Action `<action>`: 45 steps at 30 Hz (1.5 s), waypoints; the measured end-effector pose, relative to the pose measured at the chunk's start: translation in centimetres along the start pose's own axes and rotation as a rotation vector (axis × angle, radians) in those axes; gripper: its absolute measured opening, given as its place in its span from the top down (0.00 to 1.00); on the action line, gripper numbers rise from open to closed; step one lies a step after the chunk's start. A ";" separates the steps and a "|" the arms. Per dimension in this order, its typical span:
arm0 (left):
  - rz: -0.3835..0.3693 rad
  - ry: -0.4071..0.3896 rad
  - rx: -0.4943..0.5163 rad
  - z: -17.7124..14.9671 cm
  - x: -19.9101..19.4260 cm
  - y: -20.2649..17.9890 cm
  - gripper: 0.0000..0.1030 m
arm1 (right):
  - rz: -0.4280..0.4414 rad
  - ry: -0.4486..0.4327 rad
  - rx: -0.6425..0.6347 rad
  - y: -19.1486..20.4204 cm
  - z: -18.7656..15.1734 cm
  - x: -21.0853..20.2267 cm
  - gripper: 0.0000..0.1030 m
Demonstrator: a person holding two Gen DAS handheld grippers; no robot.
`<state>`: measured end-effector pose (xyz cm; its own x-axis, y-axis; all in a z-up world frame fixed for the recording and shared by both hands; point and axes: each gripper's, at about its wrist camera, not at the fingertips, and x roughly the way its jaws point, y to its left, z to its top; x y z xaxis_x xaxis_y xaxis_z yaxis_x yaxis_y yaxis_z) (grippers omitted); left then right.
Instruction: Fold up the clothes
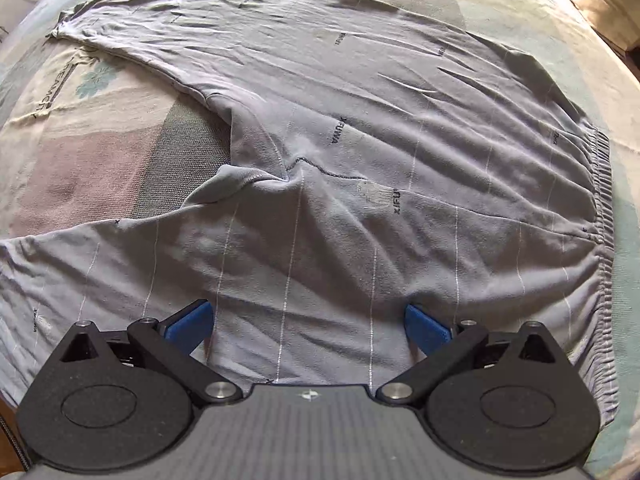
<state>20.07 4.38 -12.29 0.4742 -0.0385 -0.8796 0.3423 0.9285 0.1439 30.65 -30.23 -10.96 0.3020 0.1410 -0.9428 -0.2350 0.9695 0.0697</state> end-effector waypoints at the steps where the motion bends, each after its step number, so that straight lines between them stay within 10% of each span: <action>1: -0.005 0.020 0.007 -0.3 0.3 0.0 0.10 | -0.002 -0.021 -0.017 0.0 -0.5 -0.2 0.00; 7: -0.033 0.165 -0.064 -1.2 0.8 1.5 0.07 | -0.038 -0.031 -0.050 -1.0 -2.7 -1.1 0.00; 22: -0.128 0.037 0.125 13.4 2.4 -0.3 0.10 | -0.091 -0.007 0.093 -4.1 -2.3 -0.6 0.00; 35: -0.367 -0.041 0.264 31.7 9.8 -12.9 0.09 | -0.059 -0.041 0.087 -4.5 -2.7 -0.7 0.00; 45: -0.314 -0.089 0.462 34.4 14.7 -19.8 0.09 | -0.068 -0.070 0.126 -4.4 -3.0 -0.7 0.00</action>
<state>48.16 -27.31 -12.51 0.3519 -0.3360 -0.8736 0.7880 0.6101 0.0827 28.67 -35.20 -11.59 0.3777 0.0834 -0.9222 -0.0953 0.9941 0.0509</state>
